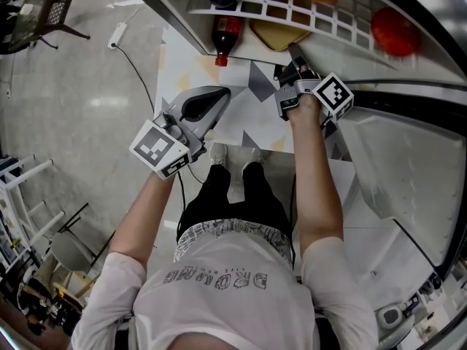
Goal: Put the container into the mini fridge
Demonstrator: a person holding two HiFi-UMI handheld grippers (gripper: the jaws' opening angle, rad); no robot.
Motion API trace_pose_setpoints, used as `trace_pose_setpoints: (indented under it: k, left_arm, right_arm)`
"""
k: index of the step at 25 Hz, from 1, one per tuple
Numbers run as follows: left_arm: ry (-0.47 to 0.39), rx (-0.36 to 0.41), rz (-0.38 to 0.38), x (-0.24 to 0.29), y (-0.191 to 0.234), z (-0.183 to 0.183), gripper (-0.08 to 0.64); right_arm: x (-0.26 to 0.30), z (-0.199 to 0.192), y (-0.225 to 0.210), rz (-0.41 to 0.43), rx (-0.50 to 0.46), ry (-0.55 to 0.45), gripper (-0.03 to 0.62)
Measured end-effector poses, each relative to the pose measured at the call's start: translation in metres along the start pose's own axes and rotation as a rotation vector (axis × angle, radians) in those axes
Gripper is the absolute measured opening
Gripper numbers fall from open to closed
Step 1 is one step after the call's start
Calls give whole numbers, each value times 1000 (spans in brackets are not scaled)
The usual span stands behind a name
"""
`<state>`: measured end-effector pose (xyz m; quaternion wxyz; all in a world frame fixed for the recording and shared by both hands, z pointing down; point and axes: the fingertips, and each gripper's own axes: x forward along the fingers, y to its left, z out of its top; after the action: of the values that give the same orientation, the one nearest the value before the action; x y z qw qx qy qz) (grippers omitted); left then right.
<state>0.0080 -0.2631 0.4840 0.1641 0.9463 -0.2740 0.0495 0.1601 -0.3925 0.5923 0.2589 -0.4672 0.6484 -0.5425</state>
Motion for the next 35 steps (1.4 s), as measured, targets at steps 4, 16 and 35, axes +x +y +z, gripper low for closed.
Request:
trace_pose_setpoints:
  k: [4,16,35]
  left_arm:
    - [-5,4,1,-2,0,3,6]
    - [-33,26,-11,-12,-8,20,6]
    - [-112,106,-17,-47,-28,80,6]
  right_arm:
    - [0,-2,0,1,16,10,33]
    - [-12,-11,20,-10,-47,21,68]
    - [-76,-21,129,69,-379,58,23]
